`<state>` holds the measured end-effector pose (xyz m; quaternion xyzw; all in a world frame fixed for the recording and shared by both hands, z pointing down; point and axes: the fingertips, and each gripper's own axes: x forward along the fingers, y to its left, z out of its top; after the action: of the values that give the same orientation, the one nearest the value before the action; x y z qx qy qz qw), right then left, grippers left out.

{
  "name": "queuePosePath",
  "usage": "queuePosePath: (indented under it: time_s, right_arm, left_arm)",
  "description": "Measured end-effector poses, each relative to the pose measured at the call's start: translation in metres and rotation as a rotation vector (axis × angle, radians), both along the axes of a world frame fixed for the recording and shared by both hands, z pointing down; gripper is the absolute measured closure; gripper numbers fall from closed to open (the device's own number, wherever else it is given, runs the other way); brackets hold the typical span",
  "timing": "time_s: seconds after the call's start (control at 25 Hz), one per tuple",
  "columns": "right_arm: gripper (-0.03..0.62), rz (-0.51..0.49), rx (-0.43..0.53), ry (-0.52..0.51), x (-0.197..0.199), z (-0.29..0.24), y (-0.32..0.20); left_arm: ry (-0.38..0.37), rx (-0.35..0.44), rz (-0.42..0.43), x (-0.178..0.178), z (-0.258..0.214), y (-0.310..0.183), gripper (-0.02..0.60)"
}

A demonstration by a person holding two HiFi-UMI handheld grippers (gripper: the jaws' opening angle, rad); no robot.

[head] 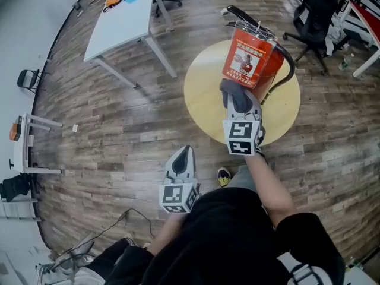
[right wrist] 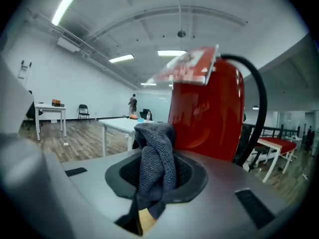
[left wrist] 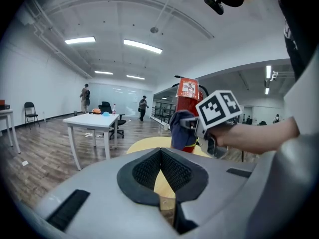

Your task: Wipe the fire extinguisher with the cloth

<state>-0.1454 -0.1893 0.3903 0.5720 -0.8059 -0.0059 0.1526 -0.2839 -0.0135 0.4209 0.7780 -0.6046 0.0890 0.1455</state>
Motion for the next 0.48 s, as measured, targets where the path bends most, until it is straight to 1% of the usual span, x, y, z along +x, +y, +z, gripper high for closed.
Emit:
queuePosePath:
  time_s: [0.04, 0.12, 0.2, 0.28, 0.36, 0.4, 0.48]
  right_arm:
    - [0.508, 0.0, -0.042, 0.016, -0.001, 0.02, -0.001]
    - [0.508, -0.006, -0.1, 0.08, 0.01, 0.061, 0.008]
    - [0.507, -0.007, -0.145, 0.125, 0.033, 0.092, 0.022]
    - [0.504, -0.005, -0.165, 0.15, 0.057, 0.103, 0.03]
    - [0.503, -0.021, -0.139, 0.187, 0.071, 0.09, 0.024]
    - [0.5, -0.031, -0.101, 0.209, 0.076, 0.074, 0.019]
    - [0.501, -0.041, 0.033, 0.227, 0.083, 0.022, 0.013]
  left_arm:
    - [0.003, 0.001, -0.003, -0.002, -0.002, -0.001, 0.566]
    - [0.007, -0.001, -0.008, -0.003, 0.001, 0.002, 0.566]
    - [0.009, -0.011, -0.005, -0.001, 0.007, 0.007, 0.566]
    - [0.013, -0.025, 0.003, -0.001, 0.011, 0.008, 0.566]
    - [0.018, -0.029, 0.01, -0.002, 0.01, 0.002, 0.565]
    - [0.02, -0.025, 0.013, -0.001, 0.008, -0.002, 0.566]
    - [0.022, -0.015, 0.021, 0.001, 0.006, -0.008, 0.565]
